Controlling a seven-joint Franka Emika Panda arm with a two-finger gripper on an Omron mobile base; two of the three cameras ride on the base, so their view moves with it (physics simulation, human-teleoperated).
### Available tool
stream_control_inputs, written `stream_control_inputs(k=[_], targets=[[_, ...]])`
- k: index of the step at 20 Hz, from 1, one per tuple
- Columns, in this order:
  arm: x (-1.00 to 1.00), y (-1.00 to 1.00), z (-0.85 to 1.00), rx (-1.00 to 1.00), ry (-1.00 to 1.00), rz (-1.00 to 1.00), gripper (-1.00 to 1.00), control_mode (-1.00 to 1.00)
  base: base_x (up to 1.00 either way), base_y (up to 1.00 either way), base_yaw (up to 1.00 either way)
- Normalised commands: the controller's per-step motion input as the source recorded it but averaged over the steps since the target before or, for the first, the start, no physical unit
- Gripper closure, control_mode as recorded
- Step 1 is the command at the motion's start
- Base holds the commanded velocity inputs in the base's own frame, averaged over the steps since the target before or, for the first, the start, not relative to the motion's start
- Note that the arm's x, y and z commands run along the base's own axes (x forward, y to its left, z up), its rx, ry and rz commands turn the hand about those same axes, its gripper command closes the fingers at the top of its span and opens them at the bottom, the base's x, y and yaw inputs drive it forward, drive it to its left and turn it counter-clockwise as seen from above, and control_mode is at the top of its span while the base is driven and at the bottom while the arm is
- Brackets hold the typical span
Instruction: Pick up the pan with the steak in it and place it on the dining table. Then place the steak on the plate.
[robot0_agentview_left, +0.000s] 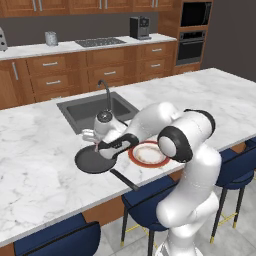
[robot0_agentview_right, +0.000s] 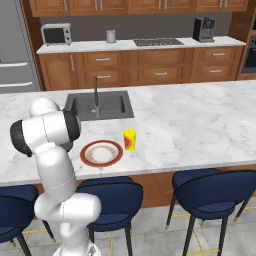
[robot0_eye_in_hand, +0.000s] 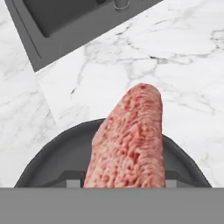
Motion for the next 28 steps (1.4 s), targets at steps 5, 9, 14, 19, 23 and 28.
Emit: stream_control_inputs(k=[5,9,14,19,23,28], targets=[[-0.15,-0.89,0.24,0.0,0.07,-0.15,1.0,-1.0,0.0,0.0,0.0],[-0.14,-1.0,0.09,0.0,0.06,-0.13,1.0,-1.0,0.0,0.0,0.0],[-0.13,-1.0,0.02,0.01,0.01,-0.12,1.0,-1.0,0.0,0.0,0.0],[-0.09,-0.84,-0.03,0.01,0.0,-0.08,1.0,-1.0,0.0,0.0,0.0],[0.0,-0.11,-0.01,0.0,0.0,0.0,1.0,-1.0,0.0,0.0,0.0],[-0.05,-0.19,-0.3,0.0,0.0,0.0,1.0,-1.0,0.0,0.0,0.0]])
